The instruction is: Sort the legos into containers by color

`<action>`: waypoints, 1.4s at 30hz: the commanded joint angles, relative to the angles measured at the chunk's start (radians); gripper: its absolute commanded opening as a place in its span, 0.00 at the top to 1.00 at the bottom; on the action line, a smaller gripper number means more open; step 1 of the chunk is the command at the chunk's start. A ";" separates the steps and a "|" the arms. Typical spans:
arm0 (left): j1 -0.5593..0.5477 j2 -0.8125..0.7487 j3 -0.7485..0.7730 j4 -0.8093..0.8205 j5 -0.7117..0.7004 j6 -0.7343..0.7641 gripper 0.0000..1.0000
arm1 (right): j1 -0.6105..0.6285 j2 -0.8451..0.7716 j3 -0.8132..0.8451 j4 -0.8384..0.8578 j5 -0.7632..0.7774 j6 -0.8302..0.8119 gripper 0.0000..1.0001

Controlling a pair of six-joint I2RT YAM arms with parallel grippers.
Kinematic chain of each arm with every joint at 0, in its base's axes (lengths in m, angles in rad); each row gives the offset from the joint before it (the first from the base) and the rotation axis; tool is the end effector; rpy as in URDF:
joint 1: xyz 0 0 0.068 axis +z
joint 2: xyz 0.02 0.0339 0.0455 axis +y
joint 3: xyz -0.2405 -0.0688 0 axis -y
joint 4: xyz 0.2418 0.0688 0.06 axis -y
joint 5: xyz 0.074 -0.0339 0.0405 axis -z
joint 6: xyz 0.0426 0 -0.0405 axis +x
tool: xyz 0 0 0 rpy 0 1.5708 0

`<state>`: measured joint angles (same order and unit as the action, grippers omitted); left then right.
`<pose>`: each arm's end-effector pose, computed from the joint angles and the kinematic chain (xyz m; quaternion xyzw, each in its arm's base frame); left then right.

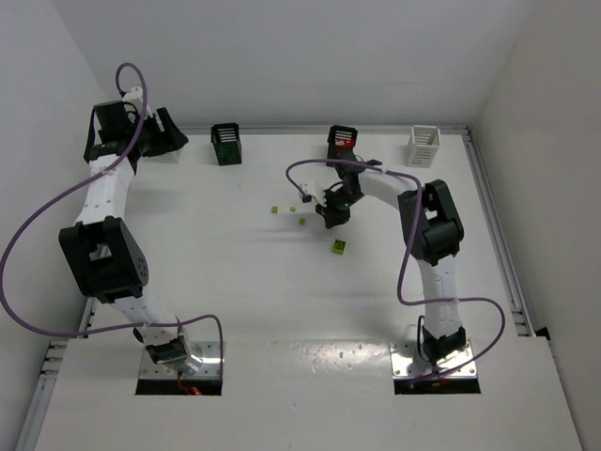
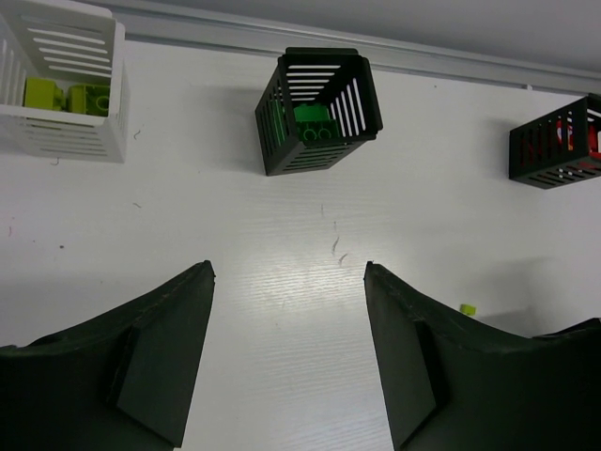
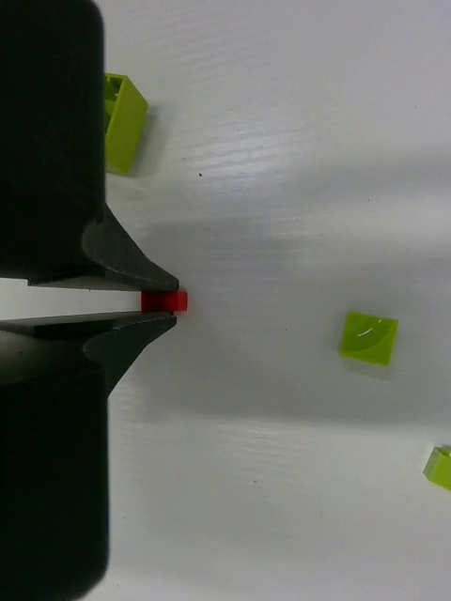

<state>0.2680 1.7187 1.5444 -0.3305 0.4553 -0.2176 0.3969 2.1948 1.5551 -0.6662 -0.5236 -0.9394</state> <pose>0.3928 0.0885 0.3142 -0.0904 0.8420 -0.1818 0.4997 0.3785 0.1818 0.1054 -0.6200 0.7304 0.2130 0.1916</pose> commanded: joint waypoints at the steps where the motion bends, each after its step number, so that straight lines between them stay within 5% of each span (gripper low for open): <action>1: -0.004 -0.047 0.008 0.013 -0.007 -0.005 0.29 | 0.003 0.011 0.028 -0.021 0.008 -0.027 0.88; 5: -0.004 -0.047 0.008 0.013 -0.007 -0.014 0.29 | 0.003 -0.049 0.065 0.002 -0.010 0.022 0.97; 9: -0.035 -0.047 -0.018 0.031 -0.007 -0.005 0.30 | -0.023 -0.072 0.190 0.118 -0.023 0.285 1.00; 18: -0.162 -0.090 -0.093 0.062 -0.104 0.041 0.30 | -0.072 -0.109 0.298 0.507 0.256 0.773 1.00; 26: -0.237 -0.100 -0.102 0.062 -0.152 0.061 0.30 | -0.135 0.160 0.729 0.343 0.419 0.950 1.00; 38: -0.257 -0.100 -0.102 0.062 -0.152 0.061 0.30 | -0.164 0.191 0.709 0.332 0.410 1.028 1.00; 42: -0.266 -0.100 -0.102 0.062 -0.152 0.061 0.30 | -0.173 0.191 0.709 0.314 0.390 1.028 0.91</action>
<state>0.0154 1.6646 1.4422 -0.3035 0.3054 -0.1650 0.2260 2.4042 2.2555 -0.3550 -0.1230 0.0631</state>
